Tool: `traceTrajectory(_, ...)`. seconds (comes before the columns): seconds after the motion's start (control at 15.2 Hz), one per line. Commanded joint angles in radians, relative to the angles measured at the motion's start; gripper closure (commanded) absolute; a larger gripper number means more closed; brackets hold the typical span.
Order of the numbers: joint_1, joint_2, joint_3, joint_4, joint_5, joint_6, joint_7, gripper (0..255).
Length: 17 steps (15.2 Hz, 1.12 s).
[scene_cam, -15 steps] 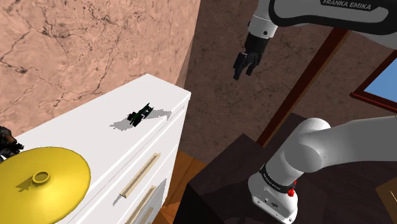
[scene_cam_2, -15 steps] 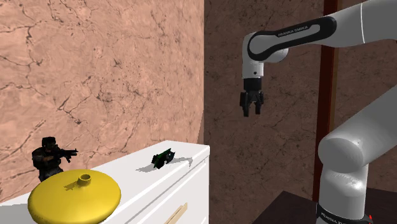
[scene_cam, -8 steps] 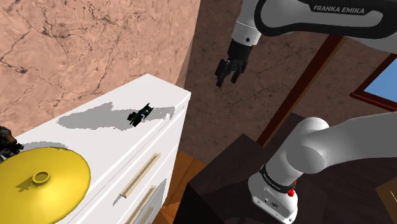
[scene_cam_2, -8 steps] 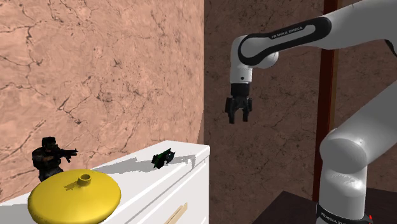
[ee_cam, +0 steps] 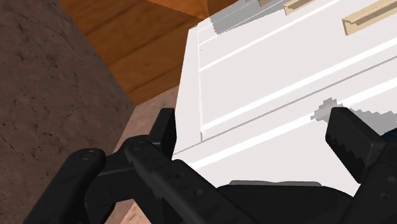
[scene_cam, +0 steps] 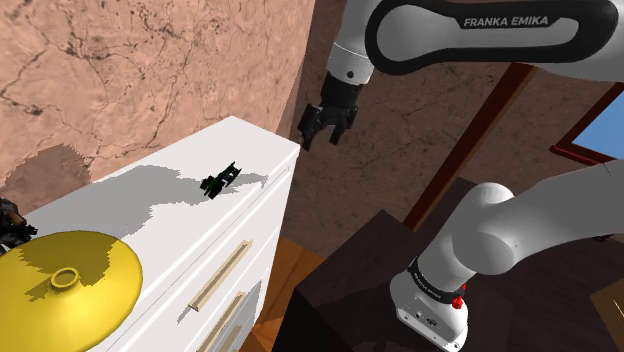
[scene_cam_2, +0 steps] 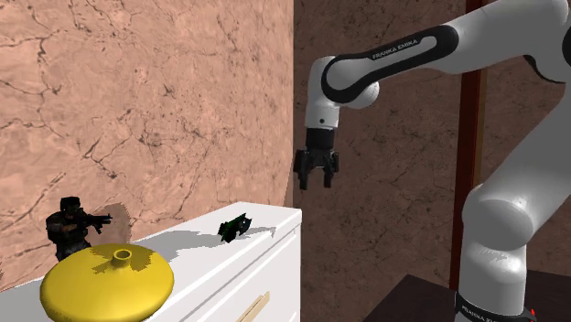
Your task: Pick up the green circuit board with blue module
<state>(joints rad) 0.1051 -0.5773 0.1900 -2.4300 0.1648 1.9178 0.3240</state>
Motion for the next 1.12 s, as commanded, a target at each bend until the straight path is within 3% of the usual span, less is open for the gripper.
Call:
traceTrajectory(0.0,0.016,0.033,0.036,0.012,0.026,0.038,0.044,0)
traceTrajectory(0.53,0.054,0.223,0.168,0.116,0.072,0.189,0.208,0)
traceTrajectory(1.06,0.074,0.452,0.286,0.288,0.016,0.31,0.397,0)
